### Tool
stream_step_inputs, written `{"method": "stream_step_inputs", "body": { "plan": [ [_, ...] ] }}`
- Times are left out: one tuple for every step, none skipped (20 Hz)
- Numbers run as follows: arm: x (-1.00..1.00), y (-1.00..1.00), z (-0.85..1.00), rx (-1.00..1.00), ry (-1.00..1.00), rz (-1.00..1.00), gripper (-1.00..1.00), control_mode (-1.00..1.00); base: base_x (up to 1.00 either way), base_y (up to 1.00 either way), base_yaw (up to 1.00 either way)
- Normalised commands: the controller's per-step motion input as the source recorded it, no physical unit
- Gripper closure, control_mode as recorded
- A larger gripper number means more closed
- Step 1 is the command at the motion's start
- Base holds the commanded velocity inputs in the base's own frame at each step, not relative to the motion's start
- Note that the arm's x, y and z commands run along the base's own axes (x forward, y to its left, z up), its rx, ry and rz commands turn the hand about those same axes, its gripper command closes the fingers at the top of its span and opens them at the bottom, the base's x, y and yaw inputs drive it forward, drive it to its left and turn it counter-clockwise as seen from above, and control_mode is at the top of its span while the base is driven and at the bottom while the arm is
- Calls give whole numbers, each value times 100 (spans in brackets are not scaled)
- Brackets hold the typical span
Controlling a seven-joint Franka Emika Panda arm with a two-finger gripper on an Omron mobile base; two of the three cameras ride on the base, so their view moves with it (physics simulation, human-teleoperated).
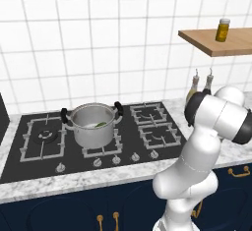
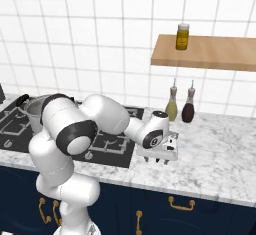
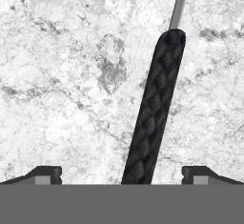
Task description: Put the avocado and sweet potato in the pot. Retrieve the spatula and lightly stir the vegetables in the pot.
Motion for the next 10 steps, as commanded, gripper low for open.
{"method": "stream_step_inputs", "body": {
  "plan": [
    [18,0,0,5,-14,0,-100,-100,0,0,0],
    [23,0,0,3,-11,0,-100,-100,0,0,0],
    [20,0,0,0,-9,0,-100,-100,0,0,0],
    [22,6,-1,0,-7,0,-100,-100,0,0,0],
    [17,9,-13,0,-4,0,-100,-100,0,0,0],
    [9,10,-21,0,-2,0,-100,-100,0,0,0],
    [0,21,-33,0,0,0,100,-100,0,0,0],
    [0,4,-46,0,0,-3,100,-100,0,0,0],
    [-8,0,-54,0,0,-6,100,-100,0,0,0],
    [-16,3,-62,0,2,-8,100,-100,0,0,0]
  ]
}}
